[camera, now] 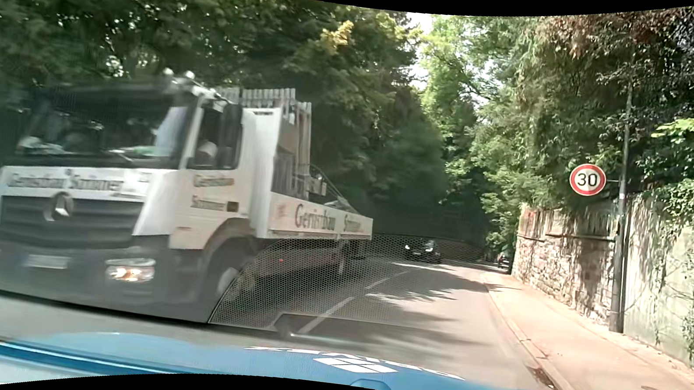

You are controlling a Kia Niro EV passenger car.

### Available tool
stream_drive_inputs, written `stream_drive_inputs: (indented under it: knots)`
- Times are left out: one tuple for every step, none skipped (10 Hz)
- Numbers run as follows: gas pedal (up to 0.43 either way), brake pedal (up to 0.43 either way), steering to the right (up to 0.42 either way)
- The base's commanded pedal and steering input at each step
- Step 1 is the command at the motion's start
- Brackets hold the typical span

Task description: Follow the waypoints while adhering to traffic rules and regulations

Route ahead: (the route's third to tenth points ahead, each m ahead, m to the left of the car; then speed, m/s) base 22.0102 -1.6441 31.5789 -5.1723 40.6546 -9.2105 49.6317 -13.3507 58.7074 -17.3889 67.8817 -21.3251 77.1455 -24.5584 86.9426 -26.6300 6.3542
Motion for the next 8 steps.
stream_drive_inputs:
  knots:
    - [0.157, 0.000, 0.195]
    - [0.157, 0.000, 0.166]
    - [0.150, 0.000, 0.135]
    - [0.150, 0.000, 0.115]
    - [0.150, 0.000, 0.090]
    - [0.150, 0.000, 0.077]
    - [0.150, 0.000, 0.076]
    - [0.150, 0.000, 0.069]
